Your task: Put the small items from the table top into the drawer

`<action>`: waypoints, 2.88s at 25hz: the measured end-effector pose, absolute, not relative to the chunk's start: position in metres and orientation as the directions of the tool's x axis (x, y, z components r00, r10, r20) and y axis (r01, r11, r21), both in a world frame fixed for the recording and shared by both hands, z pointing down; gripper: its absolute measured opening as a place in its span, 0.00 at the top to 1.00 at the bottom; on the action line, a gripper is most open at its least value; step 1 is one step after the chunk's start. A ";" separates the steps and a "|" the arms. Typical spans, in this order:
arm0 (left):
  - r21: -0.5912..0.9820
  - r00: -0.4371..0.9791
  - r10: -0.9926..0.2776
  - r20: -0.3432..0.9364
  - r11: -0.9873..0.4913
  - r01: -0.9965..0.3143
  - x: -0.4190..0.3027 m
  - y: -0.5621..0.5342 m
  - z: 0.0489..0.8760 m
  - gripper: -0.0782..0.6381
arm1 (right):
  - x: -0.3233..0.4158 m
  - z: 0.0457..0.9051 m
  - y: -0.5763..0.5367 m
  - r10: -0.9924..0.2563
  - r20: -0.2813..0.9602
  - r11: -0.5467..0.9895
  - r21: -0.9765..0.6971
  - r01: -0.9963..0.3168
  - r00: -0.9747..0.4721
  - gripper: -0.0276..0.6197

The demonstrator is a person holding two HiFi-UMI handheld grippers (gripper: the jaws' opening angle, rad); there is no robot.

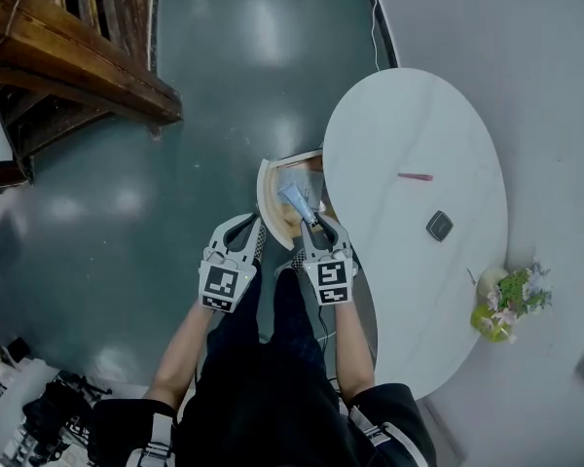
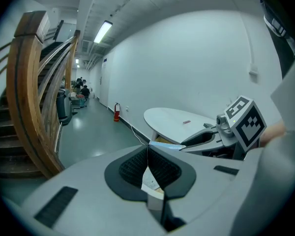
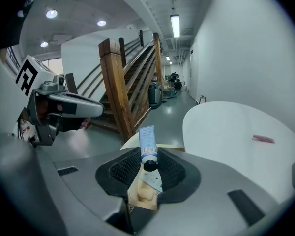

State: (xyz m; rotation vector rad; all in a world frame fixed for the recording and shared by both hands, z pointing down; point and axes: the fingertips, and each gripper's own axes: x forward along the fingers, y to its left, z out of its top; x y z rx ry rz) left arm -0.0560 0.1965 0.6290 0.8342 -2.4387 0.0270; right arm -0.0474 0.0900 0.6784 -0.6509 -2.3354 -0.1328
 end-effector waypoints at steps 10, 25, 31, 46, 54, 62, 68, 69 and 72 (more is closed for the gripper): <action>0.188 -0.628 -0.553 0.547 0.812 -0.552 -0.054 0.203 0.683 0.86 | -0.040 0.741 0.101 0.423 0.712 0.852 -0.102 0.514 -0.560 0.77; 0.203 -0.615 -0.561 0.554 0.807 -0.554 -0.057 0.204 0.690 0.86 | -0.060 0.796 0.109 0.406 0.766 0.845 -0.107 0.523 -0.499 0.77; 0.203 -0.617 -0.555 0.559 0.812 -0.547 -0.057 0.208 0.691 0.86 | -0.069 0.825 0.112 0.390 0.803 0.837 -0.105 0.537 -0.451 0.77; 0.197 -0.615 -0.543 0.572 0.818 -0.540 -0.060 0.219 0.695 0.86 | -0.082 0.877 0.116 0.361 0.860 0.848 -0.142 0.511 -0.361 0.77; 0.200 -0.614 -0.545 0.571 0.818 -0.540 -0.061 0.218 0.692 0.86 | -0.080 0.871 0.118 0.387 0.842 0.850 -0.168 0.500 -0.376 0.67; 0.191 -0.620 -0.549 0.561 0.814 -0.549 -0.059 0.215 0.683 0.86 | -0.080 0.856 0.114 0.384 0.835 0.852 -0.156 0.499 -0.395 0.63; 0.178 -0.627 -0.555 0.546 0.808 -0.561 -0.058 0.210 0.664 0.86 | -0.079 0.827 0.114 0.405 0.814 0.842 -0.154 0.518 -0.417 0.63; 0.174 -0.629 -0.558 0.542 0.807 -0.565 -0.057 0.209 0.660 0.86 | -0.078 0.821 0.114 0.408 0.811 0.840 -0.154 0.520 -0.420 0.64; 0.162 -0.633 -0.563 0.531 0.801 -0.577 -0.056 0.206 0.647 0.86 | -0.076 0.802 0.112 0.403 0.800 0.845 -0.139 0.516 -0.445 0.73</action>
